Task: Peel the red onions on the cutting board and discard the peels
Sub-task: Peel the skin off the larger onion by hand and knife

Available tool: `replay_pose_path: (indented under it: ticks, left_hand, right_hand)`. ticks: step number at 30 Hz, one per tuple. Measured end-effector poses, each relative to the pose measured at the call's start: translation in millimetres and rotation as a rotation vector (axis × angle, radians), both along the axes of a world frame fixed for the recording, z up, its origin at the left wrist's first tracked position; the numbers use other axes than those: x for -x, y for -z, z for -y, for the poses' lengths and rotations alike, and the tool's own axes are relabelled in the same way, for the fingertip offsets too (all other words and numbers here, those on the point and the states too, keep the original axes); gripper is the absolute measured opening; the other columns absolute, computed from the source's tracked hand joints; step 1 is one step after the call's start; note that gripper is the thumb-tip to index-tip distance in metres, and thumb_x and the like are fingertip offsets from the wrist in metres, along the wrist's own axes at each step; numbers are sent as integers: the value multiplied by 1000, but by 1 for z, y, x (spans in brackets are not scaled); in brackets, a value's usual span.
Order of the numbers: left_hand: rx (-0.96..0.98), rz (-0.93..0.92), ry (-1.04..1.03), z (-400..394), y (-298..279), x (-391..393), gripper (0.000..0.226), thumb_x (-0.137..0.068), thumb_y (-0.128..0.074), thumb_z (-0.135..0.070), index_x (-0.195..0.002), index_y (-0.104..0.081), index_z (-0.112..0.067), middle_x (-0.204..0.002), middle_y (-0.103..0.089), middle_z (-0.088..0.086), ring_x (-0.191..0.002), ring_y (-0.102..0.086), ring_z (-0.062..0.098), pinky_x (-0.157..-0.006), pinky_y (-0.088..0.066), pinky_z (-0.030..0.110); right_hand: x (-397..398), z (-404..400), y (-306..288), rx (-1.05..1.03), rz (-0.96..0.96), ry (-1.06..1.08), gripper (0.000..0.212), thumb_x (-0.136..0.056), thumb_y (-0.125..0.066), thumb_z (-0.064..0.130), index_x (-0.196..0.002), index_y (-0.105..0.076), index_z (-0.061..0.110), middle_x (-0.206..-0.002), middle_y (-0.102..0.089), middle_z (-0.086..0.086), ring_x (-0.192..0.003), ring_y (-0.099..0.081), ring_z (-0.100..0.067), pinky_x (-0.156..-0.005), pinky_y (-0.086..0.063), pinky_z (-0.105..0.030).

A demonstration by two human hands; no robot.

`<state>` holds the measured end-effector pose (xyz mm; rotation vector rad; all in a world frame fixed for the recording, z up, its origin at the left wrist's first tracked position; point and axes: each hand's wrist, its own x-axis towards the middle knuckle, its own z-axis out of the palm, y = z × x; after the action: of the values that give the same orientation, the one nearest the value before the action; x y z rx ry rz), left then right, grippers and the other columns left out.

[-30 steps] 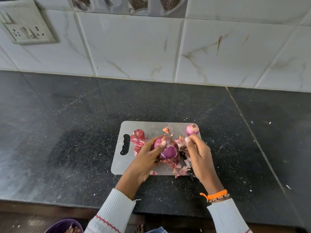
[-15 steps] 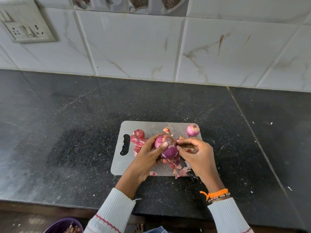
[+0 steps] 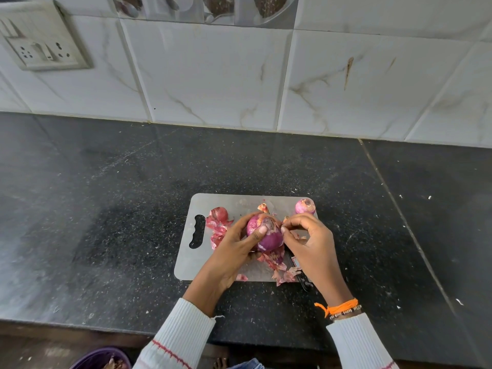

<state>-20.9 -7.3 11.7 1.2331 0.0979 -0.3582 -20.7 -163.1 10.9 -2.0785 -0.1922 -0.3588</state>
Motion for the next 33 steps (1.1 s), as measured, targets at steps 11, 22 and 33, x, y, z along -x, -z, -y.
replay_pose_path:
  ticks: [11, 22, 33]
  left_hand:
    - [35, 5, -3, 2, -3, 1, 32, -88, -56, -12, -115, -55, -28, -120, -56, 7, -100, -62, 20, -63, -52, 16]
    - [37, 43, 12, 4, 1, 3, 43, -87, -58, -9, -127, -52, -22, -119, -56, 4, -105, -61, 22, -72, -55, 22]
    - [105, 30, 7, 9, 2, 5, 42, -88, -55, -5, -126, -50, -23, -118, -58, 4, -107, -62, 22, -79, -56, 28]
  right_hand:
    - [1, 1, -2, -71, 61, -34, 17, -74, -74, 5, -86, -71, 16, -86, -67, 4, -87, -62, 1, -72, -47, -6]
    - [7, -3, -6, -7, 15, 26, 16, -80, -64, 0, -78, -60, 15, -82, -61, 3, -85, -56, 2, -69, -43, -4]
    - [1, -4, 4, -106, -121, 222, 7, -89, -56, 10, -87, -57, 16, -83, -57, 8, -77, -58, -8, -65, -47, -11]
